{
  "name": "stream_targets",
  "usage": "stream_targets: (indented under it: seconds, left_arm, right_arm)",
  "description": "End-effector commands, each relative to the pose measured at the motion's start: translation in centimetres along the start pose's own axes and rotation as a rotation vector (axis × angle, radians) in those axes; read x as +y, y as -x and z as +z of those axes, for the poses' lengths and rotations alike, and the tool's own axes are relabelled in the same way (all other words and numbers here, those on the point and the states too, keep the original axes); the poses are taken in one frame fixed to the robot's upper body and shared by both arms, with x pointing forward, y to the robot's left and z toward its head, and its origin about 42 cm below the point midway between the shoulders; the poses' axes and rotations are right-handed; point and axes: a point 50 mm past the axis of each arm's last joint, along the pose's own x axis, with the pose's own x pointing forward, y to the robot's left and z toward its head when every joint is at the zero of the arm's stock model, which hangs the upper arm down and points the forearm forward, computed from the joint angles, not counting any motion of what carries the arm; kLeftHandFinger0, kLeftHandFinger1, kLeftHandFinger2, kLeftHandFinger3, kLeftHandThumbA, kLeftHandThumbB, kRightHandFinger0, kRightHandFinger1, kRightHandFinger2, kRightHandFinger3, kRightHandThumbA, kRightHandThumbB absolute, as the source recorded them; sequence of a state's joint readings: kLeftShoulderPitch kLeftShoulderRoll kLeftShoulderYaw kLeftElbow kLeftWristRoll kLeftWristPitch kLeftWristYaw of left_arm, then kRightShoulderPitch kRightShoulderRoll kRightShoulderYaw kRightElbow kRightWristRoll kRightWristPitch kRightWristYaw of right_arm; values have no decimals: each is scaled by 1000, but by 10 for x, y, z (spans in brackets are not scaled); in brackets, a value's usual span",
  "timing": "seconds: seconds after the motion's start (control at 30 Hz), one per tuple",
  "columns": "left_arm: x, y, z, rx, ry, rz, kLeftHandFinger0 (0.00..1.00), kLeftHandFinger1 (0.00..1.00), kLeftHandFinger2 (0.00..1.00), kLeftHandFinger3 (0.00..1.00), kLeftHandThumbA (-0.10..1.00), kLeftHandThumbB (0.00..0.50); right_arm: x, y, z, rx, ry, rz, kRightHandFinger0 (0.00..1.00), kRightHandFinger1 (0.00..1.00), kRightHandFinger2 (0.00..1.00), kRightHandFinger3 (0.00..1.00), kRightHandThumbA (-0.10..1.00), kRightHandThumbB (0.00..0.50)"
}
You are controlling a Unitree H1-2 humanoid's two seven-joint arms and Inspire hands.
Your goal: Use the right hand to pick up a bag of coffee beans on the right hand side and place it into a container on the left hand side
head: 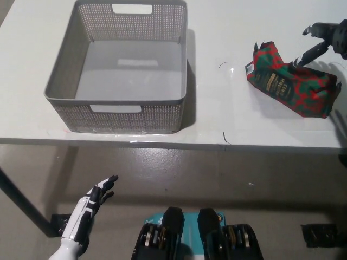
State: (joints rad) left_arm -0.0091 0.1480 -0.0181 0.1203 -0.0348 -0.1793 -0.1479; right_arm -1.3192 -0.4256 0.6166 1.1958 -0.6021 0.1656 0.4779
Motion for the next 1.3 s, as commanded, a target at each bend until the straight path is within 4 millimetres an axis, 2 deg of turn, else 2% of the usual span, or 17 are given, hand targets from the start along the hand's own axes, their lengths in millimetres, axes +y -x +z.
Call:
stream_targets:
  seconds: [0.0,0.2,0.5,0.63,0.77,0.9,1.27]
  left_arm:
    - [2,-6,12,-59,-27,-25,1000,1000,1000,1000,1000,245]
    - [3,-7,13,-57,-38,-32,1000,1000,1000,1000,1000,257]
    - [4,-7,14,-51,-61,-47,1000,1000,1000,1000,1000,242]
    - [5,-8,14,-54,-66,-52,1000,1000,1000,1000,1000,241]
    - [5,-9,15,-51,-71,-52,1000,1000,1000,1000,1000,232]
    - [5,-10,15,-47,-71,-55,1000,1000,1000,1000,1000,240]
    - [6,-14,16,-57,-81,-61,1000,1000,1000,1000,1000,248]
  right_arm:
    - [-66,28,1,-62,-23,-108,1000,1000,1000,1000,947,500]
    - [-81,38,6,-71,-31,-134,1000,1000,1000,1000,951,500]
    - [-71,34,8,-105,-51,-103,1000,1000,1000,1000,939,500]
    - [-59,27,10,-109,-64,-87,1000,1000,1000,1000,924,500]
    - [-43,20,10,-117,-105,-65,1000,1000,1000,1000,861,500]
    - [-27,14,7,-118,-70,-42,1000,1000,1000,1000,916,500]
    - [-1,1,-3,-123,-107,0,1000,1000,1000,1000,942,500]
